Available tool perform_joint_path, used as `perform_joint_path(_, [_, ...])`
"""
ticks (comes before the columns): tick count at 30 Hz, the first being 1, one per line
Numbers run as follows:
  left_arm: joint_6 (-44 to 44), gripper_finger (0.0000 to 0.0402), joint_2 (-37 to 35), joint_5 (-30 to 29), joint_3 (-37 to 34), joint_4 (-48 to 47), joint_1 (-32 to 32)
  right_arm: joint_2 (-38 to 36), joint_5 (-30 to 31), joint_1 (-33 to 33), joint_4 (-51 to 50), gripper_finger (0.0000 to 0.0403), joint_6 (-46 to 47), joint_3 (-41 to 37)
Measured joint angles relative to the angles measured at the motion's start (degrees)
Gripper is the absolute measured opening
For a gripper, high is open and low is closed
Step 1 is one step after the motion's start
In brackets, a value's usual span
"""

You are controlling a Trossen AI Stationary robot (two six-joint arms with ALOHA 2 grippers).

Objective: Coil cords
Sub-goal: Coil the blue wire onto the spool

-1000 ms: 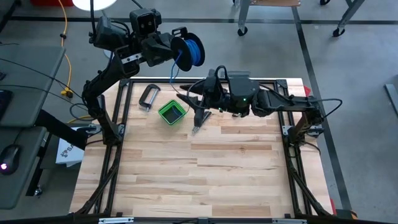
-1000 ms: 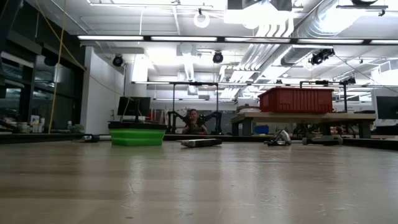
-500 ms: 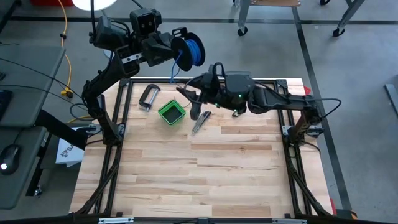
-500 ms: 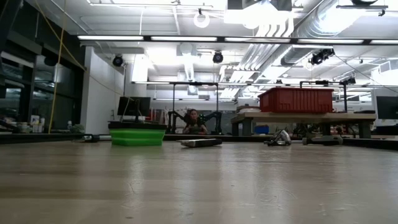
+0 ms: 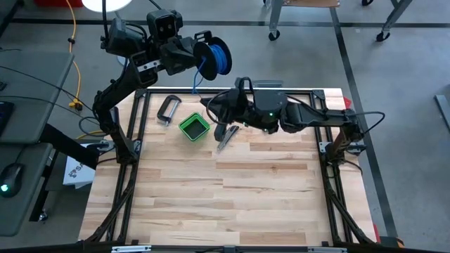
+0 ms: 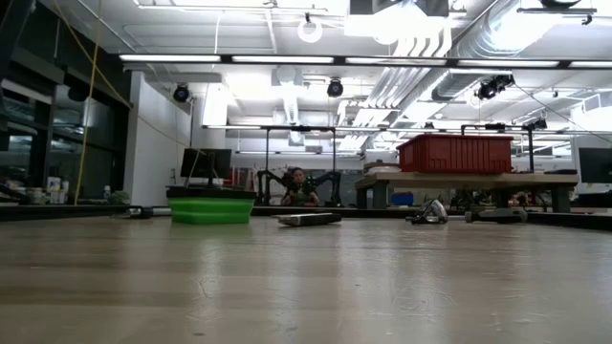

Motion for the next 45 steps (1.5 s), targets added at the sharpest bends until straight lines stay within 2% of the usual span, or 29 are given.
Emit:
perform_joint_path(6, [-0.4,0.0001,-0.4,1.8,0.0,-1.0,1.7,-1.7,0.4,1.8,-3.3,0.0002,1.5,0.0])
perform_joint_path(11, [4.4,0.0001,-3.7,2.1,0.0,-15.4,8.0,-5.9,-1.2,4.0,-9.5,0.0001,4.1,0.0])
perform_joint_path(16, [13.4,0.0001,-6.9,-2.1,0.0,-32.5,13.9,-9.5,-1.4,7.0,-11.4,0.0001,4.1,0.0])
perform_joint_path(26, [22.8,0.0001,-9.5,-9.6,0.0,-44.1,19.8,-11.9,-0.5,9.1,-14.4,0.0000,3.9,0.0])
perform_joint_path(32, [20.7,0.0001,-10.9,-8.8,0.0,-51.3,20.8,-13.8,-0.5,9.2,-16.8,0.0000,3.9,0.0])
perform_joint_path(39, [21.5,0.0001,-13.5,-6.8,0.0,-68.3,20.8,-17.3,2.0,9.3,-20.2,0.0000,2.9,0.0])
perform_joint_path(45, [19.3,0.0001,-15.4,-4.2,0.0,-73.6,20.1,-19.3,4.5,8.8,-20.6,0.0000,-0.3,0.0])
